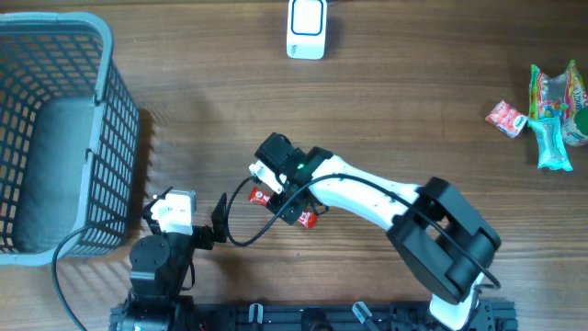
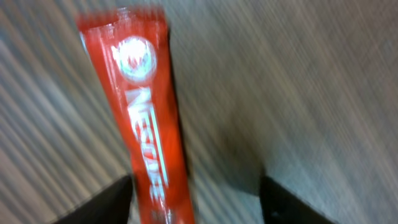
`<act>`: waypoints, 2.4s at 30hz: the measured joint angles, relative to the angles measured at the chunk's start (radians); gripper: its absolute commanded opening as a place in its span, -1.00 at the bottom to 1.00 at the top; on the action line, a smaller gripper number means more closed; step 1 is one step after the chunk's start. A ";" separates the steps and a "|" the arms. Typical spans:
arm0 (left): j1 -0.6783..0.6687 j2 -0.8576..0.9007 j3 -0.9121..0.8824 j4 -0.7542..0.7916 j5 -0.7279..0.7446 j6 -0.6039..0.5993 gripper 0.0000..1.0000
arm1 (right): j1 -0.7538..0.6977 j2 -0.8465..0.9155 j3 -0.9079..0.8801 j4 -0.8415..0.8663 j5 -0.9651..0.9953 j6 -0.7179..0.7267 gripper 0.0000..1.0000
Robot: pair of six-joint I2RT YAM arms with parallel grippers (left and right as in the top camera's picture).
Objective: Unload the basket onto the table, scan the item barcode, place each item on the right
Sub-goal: 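Grasp the red Nescafé stick with the right gripper and lift, then carry the Nescafé stick to the scanner and hold it there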
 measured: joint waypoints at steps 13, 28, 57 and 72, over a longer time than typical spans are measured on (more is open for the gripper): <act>0.000 0.000 0.000 -0.001 0.000 0.000 1.00 | -0.051 0.050 0.207 -0.350 -0.290 0.128 -0.91; 0.000 0.000 0.000 0.000 0.000 0.000 1.00 | -0.402 0.050 0.338 -0.730 -1.189 0.455 -0.92; 0.000 0.000 0.000 0.000 0.000 0.000 1.00 | -0.403 0.086 0.391 0.682 0.255 0.460 -0.91; 0.000 0.001 0.000 0.000 0.000 0.000 1.00 | -0.451 0.567 0.954 0.541 0.320 0.494 -0.91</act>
